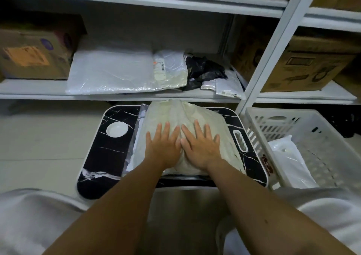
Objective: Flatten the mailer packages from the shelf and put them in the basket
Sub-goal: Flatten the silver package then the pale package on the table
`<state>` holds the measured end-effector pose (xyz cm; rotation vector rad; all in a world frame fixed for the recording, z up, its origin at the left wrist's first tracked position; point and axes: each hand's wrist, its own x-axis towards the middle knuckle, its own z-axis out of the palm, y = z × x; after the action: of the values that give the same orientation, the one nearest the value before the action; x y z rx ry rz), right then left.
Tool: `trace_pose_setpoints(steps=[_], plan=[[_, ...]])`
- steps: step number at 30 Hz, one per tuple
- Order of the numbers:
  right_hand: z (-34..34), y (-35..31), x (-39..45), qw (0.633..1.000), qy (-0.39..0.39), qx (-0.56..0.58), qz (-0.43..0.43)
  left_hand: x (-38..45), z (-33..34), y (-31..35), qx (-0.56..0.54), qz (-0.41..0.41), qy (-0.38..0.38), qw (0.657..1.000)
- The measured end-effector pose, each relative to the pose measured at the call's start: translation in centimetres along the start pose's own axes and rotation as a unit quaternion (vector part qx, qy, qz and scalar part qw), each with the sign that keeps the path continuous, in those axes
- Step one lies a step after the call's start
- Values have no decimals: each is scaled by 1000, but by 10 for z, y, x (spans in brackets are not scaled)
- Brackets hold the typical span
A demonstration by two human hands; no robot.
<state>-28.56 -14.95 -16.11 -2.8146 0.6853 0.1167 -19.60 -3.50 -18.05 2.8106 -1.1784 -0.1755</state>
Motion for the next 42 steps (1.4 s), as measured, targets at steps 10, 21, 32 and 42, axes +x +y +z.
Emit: trace_pose_setpoints(steps=[10, 21, 32, 42], plan=[[52, 30, 0, 996, -38, -72, 22, -8, 49, -4, 47, 13, -18, 999], [40, 42, 15, 993, 56, -97, 19, 13, 10, -13, 78, 22, 14, 997], [17, 21, 94, 996, 34, -81, -21, 93, 6, -8, 117, 55, 3, 992], [40, 36, 105, 993, -78, -30, 89, 98, 28, -11, 51, -70, -113, 990]])
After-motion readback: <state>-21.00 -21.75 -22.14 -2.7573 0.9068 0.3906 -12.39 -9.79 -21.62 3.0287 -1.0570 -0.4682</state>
